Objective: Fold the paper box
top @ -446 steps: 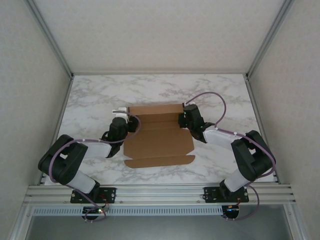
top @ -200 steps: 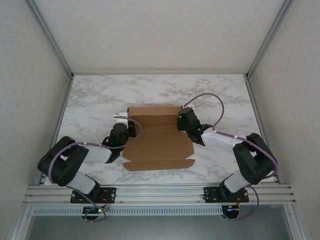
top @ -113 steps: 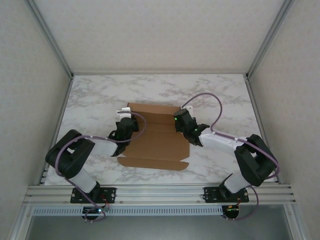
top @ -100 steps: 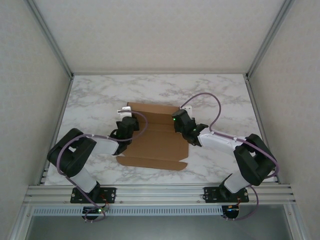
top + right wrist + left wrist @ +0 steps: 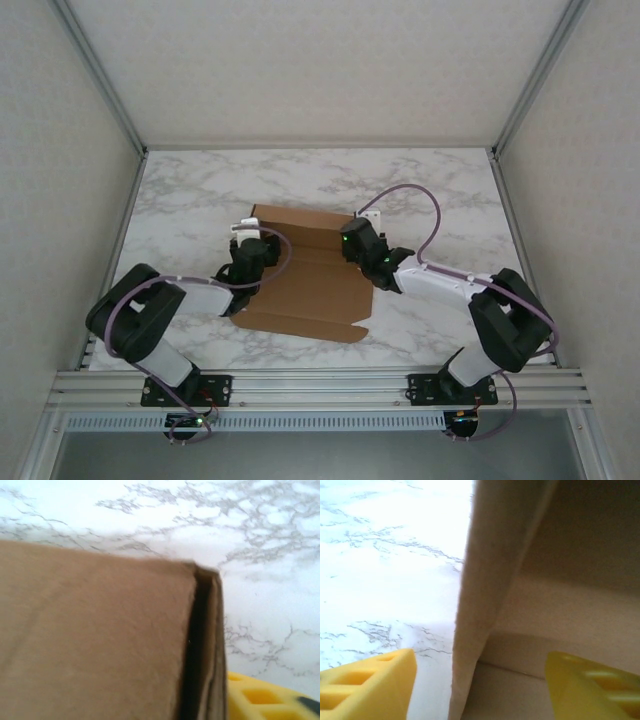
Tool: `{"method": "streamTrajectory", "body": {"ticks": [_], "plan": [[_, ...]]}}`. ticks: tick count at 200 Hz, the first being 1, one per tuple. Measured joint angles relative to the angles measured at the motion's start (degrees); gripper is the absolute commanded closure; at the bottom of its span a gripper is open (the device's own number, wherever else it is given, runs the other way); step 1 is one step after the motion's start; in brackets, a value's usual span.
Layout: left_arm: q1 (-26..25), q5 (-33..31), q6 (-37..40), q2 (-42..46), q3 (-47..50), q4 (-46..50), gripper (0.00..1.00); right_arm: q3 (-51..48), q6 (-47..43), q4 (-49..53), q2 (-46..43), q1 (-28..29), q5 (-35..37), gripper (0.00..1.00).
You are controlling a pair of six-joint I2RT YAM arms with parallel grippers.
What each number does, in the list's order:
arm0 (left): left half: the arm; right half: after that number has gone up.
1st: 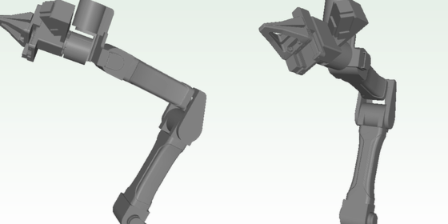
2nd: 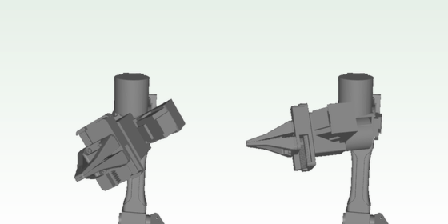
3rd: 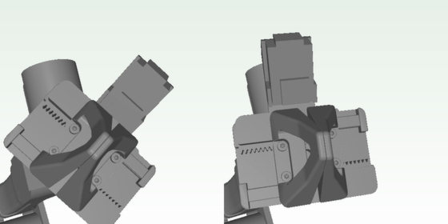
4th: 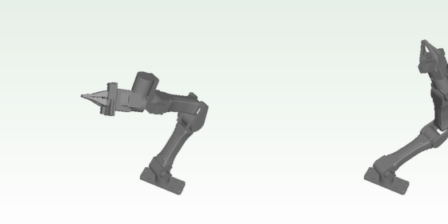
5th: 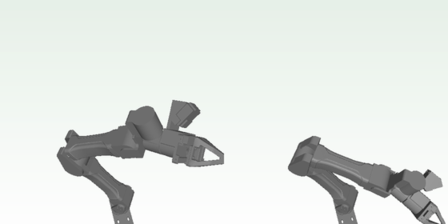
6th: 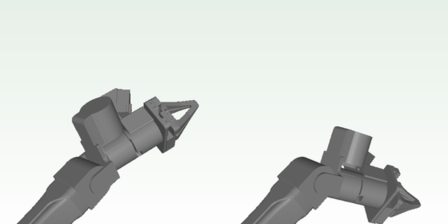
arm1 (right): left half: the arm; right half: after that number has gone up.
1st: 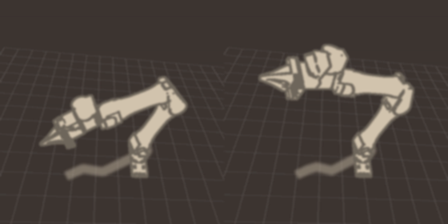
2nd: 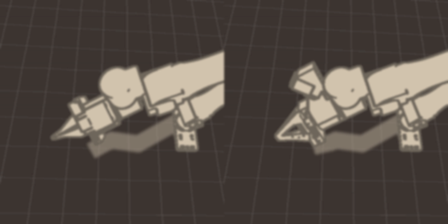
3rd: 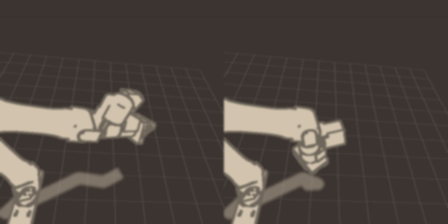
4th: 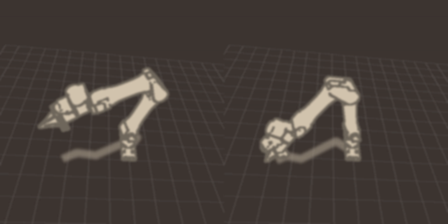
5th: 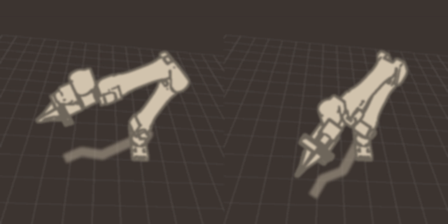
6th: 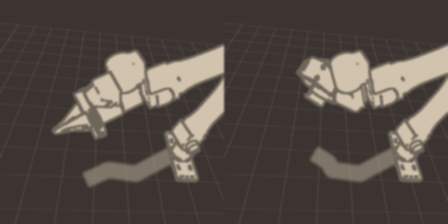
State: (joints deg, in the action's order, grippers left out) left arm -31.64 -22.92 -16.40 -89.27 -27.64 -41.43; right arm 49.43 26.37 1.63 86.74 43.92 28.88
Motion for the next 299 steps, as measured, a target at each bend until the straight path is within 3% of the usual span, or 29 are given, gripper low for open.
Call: {"method": "streamTrajectory", "body": {"ticks": [25,49,153,207,249,299], "plan": [[0.55,2.67,0.44,4.85,1.16,0.09,0.19,-1.2,-1.81,-1.99,-3.21,-0.44,-1.88,0.24],[1.18,5.03,0.5,9.79,1.64,1.07,0.17,-2.51,-4.35,-3.17,-6.49,-1.7,-5.18,0.16],[1.86,12.74,-2.84,37.27,4.81,17.44,0.23,-5.97,-9.53,-4.0,-16.65,-5.2,-19.87,0.12],[11.21,19.63,-6.6,31.21,-1.99,21.11,0.28,-3.63,-8.96,-1.73,-16.87,-8.87,-23.89,0.14],[11.5,23.61,-8.33,25.2,-2.8,20.5,0.31,1.11,-8.57,1.16,-12.63,-11.47,-25.73,0.16],[11.67,24.04,-10.49,23.91,-1.92,19.41,0.4,3.13,-7.08,3.19,-6.78,-12.17,-25.97,0.23]]}}
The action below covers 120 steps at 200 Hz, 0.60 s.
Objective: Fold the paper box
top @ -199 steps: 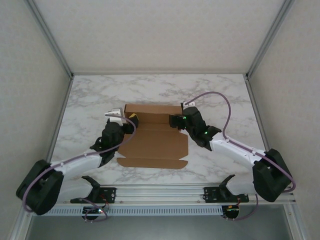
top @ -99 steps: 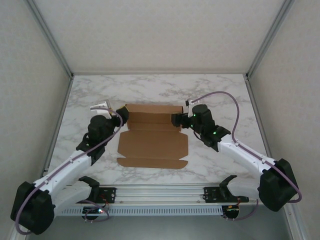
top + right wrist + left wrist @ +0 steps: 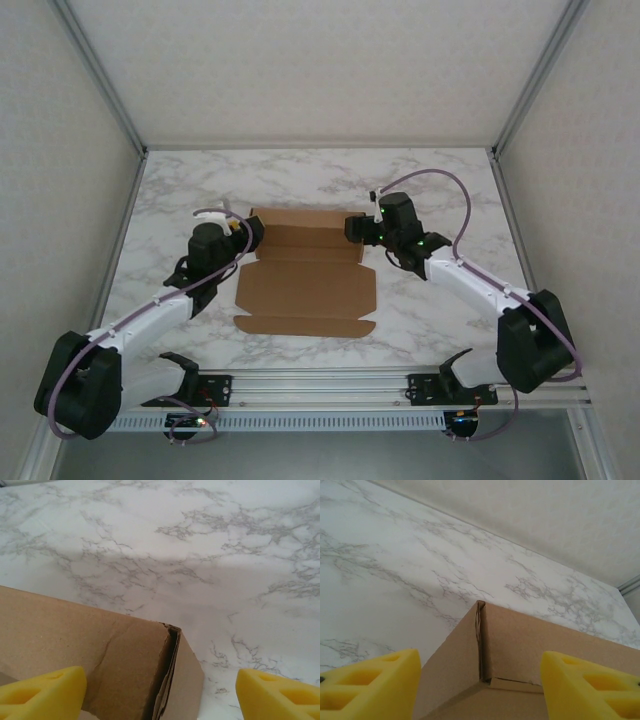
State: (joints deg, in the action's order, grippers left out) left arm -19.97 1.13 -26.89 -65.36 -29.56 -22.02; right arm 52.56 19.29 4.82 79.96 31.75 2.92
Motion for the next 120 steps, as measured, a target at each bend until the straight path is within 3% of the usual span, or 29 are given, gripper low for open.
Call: {"method": "streamTrajectory", "body": {"ticks": [39,83,120], "plan": [[0.59,0.07,-3.08,-0.44,3.13,-0.98,0.44,0.33,0.85,-0.17,0.26,0.0,-0.04,0.24],[0.72,0.52,-3.61,0.13,2.69,0.57,0.24,3.69,-3.08,6.12,-1.03,0.2,-0.17,0.25],[0.72,0.61,-0.15,2.73,-3.89,7.78,0.19,10.86,-11.17,13.42,-2.45,1.88,-1.62,0.35]]}}
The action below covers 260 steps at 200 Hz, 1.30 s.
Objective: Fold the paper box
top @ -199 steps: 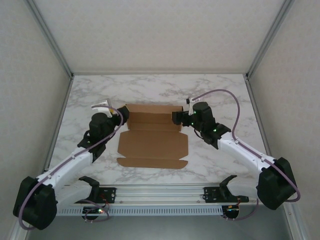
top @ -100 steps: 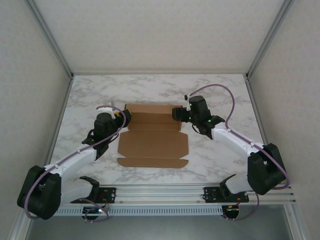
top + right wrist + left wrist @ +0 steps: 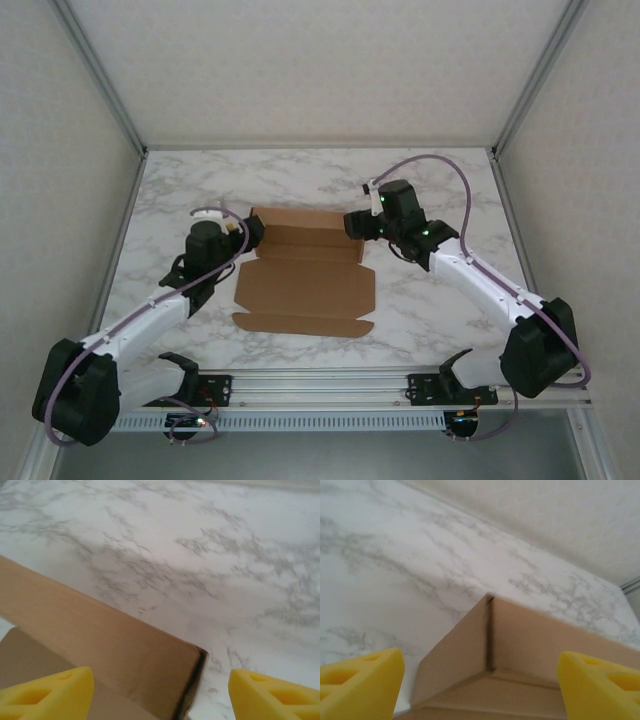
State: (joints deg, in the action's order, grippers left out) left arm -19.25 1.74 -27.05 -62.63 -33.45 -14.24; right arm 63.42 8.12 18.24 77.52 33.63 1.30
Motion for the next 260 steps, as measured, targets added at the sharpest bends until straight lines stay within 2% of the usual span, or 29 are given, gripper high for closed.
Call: {"method": "streamTrajectory", "body": {"ticks": [33,56,70,103,146,260], "plan": [[0.0,-1.33,3.82,3.02,-7.3,7.3,0.21,8.87,-7.26,5.75,1.92,2.49,-3.13,0.49],[0.0,-3.72,4.39,6.05,-7.58,10.25,0.21,13.64,-10.86,10.14,5.75,3.3,-5.88,0.72],[0.0,-6.47,4.33,7.39,-7.45,11.54,0.19,16.22,-11.93,12.44,8.79,3.32,-7.45,0.84],[0.92,-15.63,2.58,11.89,-5.77,14.27,0.18,20.22,-10.91,17.18,14.86,3.32,-9.01,1.0],[1.31,-19.17,2.54,13.35,-5.75,14.56,0.18,29.14,-8.04,24.17,22.64,2.99,-8.85,1.0],[0.0,-19.85,2.69,15.21,-5.05,14.51,0.17,32.48,-5.01,26.67,27.54,-2.14,-12.15,1.0]]}}
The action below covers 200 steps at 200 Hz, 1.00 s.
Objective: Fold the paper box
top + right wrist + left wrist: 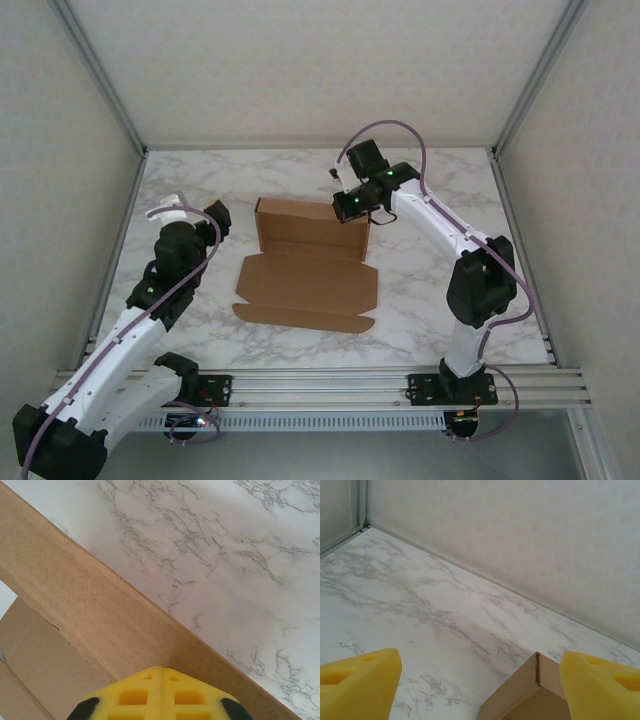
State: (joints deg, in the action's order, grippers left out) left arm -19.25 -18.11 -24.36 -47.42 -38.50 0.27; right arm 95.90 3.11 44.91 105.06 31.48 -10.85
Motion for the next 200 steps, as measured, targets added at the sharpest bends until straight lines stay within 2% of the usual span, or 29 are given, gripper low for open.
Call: {"method": "streamTrajectory", "body": {"ticks": [81,124,154,169,200], "plan": [[-0.5,-2.25,0.17,1.16,0.0,0.04,0.17,11.13,2.91,0.74,10.58,-5.77,-3.69,1.0],[-0.55,-5.62,0.13,2.82,-0.17,1.09,0.16,11.21,6.16,1.18,16.44,-10.99,-4.68,0.98],[-0.55,-6.86,0.13,3.08,-0.39,1.6,0.16,5.53,9.01,-0.17,16.44,-13.51,-5.73,0.91],[-0.55,-7.04,0.13,3.23,-0.39,1.79,0.16,0.02,10.43,-2.64,15.02,-13.77,-5.99,0.84],[-0.55,-7.02,0.11,3.23,-0.39,1.81,0.15,-14.67,14.62,-8.98,5.77,-13.53,-7.43,0.73]]}}
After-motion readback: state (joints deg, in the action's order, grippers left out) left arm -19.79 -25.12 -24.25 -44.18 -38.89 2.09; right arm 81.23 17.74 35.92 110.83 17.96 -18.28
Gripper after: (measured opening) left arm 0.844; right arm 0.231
